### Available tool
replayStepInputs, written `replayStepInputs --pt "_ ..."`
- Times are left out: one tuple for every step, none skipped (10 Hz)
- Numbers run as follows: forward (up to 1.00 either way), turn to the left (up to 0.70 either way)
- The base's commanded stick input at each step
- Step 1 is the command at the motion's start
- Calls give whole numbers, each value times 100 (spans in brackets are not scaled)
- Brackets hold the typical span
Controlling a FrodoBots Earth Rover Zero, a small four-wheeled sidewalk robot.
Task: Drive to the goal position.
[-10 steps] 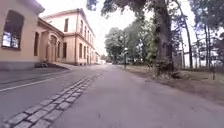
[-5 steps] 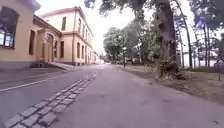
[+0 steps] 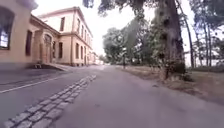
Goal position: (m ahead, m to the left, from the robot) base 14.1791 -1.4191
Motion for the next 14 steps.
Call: replayStepInputs --pt "85 1" --pt "85 1" --pt "85 1" --pt "85 1" --pt "85 1" --pt "85 1" --pt "85 1" --pt "85 1" --pt "85 1" --pt "85 1" --pt "85 1" --pt "85 1" --pt "85 1" --pt "85 1"
